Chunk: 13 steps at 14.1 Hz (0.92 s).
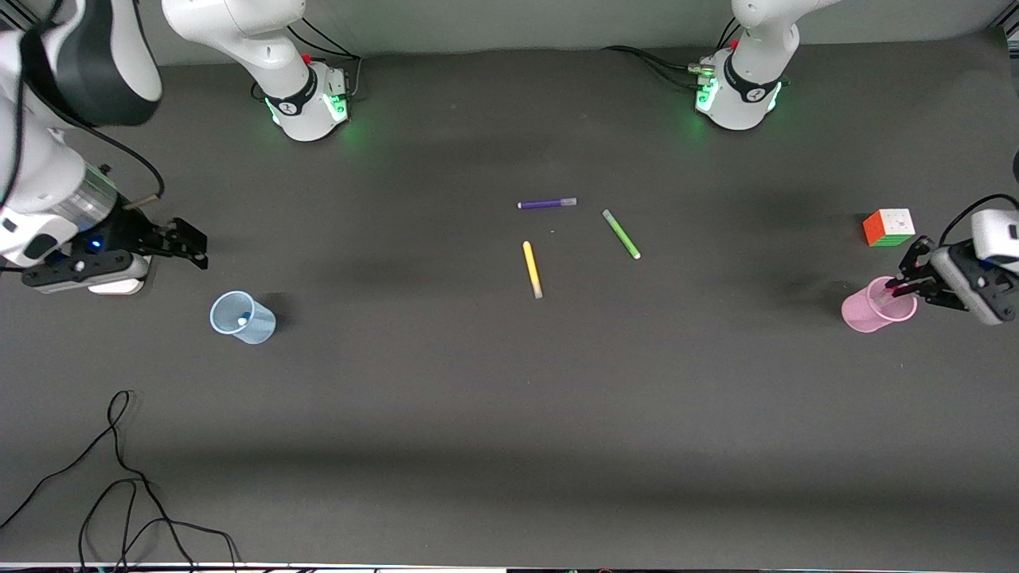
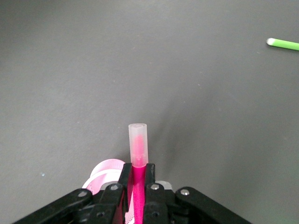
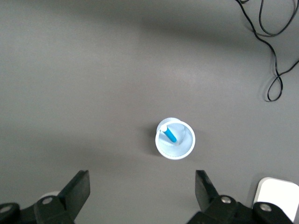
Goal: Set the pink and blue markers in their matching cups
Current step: 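Release the pink marker into the pink cup with the left gripper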
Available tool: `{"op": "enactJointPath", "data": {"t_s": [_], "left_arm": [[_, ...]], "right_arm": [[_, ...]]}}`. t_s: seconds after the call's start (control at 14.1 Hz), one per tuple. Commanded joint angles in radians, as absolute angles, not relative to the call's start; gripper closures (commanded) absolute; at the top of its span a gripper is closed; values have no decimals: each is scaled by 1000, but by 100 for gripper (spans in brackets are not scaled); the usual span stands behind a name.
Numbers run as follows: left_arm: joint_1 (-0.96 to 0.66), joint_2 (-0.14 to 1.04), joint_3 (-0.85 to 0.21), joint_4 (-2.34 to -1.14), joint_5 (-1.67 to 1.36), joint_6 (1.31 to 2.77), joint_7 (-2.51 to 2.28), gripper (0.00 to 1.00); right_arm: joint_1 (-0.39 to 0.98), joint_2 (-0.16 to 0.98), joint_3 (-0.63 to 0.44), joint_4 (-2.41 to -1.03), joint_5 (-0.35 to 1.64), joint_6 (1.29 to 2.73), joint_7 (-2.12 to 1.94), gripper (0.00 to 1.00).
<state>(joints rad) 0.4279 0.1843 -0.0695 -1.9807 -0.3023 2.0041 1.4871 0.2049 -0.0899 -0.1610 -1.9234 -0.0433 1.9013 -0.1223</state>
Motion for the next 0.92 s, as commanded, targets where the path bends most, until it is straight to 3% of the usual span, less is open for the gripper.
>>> {"op": "enactJointPath", "data": {"t_s": [0.0,0.28,0.5,0.85], "left_arm": [[486,170,-83,-2022,-411,2025,1708,100],[558,250,-84,-2017,-550,2011,1951,100],[590,336,-86,-2000,-624,2008,2060,100],[606,360,-86,-1979,-653,1985,2094,100]], "right_arm": [[203,-133,-140,-1881,-28,1824,-106,0],[210,-141,-144,-1783,-11,1731,-106,0],[212,-150,-143,-1792,8,1691,-69,0],[204,-143,-152,-1783,8,1660,-72,0]]}}
